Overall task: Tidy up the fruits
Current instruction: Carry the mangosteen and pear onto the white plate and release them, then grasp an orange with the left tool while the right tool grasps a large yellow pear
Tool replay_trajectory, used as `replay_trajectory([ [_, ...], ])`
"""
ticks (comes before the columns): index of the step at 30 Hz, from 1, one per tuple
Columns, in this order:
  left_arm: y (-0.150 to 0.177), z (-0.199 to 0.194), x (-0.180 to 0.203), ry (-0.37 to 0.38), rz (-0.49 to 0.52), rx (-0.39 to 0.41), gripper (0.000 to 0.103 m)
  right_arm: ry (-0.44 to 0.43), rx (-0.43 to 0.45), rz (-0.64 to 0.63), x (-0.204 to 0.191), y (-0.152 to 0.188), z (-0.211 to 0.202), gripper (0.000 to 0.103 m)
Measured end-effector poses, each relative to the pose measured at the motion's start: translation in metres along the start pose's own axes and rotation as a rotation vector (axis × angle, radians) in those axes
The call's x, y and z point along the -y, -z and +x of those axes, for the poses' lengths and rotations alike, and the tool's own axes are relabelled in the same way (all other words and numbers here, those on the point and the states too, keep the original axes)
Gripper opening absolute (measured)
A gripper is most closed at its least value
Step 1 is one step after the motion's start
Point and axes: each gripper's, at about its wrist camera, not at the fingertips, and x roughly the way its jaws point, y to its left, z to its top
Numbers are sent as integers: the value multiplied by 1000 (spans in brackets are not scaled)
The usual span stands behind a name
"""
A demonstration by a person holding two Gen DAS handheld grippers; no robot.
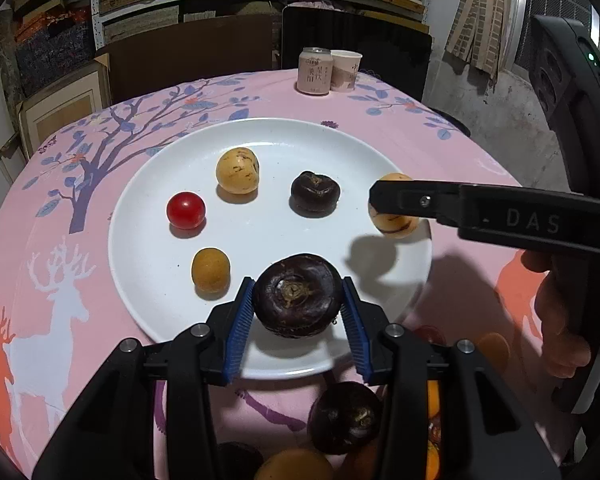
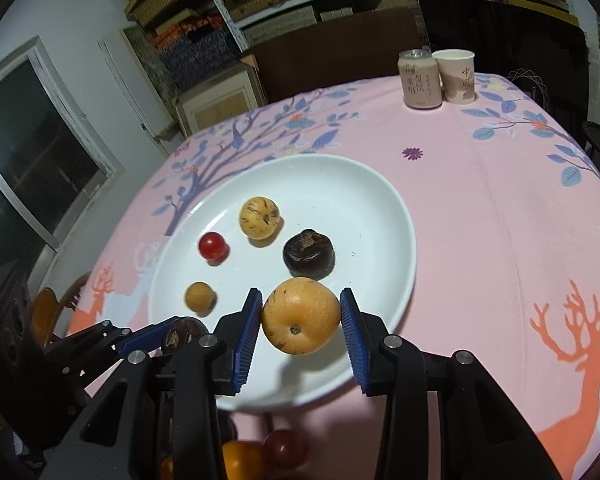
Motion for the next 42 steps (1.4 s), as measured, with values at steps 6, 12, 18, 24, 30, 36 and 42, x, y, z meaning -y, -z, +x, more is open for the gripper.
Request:
replay_trajectory([
  [6, -6, 28, -8, -12, -23, -76, 42, 41, -61, -13, 0, -8, 31, 40],
  [12, -10, 32, -18, 10, -71, -102, 74, 90, -67, -54, -4, -7, 34, 41],
  [18, -7, 14, -21, 10, -88, -82, 74, 97, -7, -66, -8, -4, 13, 55],
  [24, 11, -33, -16, -2, -73, -2, 74, 83, 61, -56, -12, 2, -25, 55],
  [30, 56, -89, -20, -38, -89, 80, 83, 28, 139, -71, -21, 50, -73, 64],
  [36, 112, -104, -13, -56, -46, 43, 84, -2, 241, -30, -10, 117, -105, 84],
  [42, 129, -93, -5, -33, -65, 17, 84, -39, 216, 43, 10, 142, -98, 83],
])
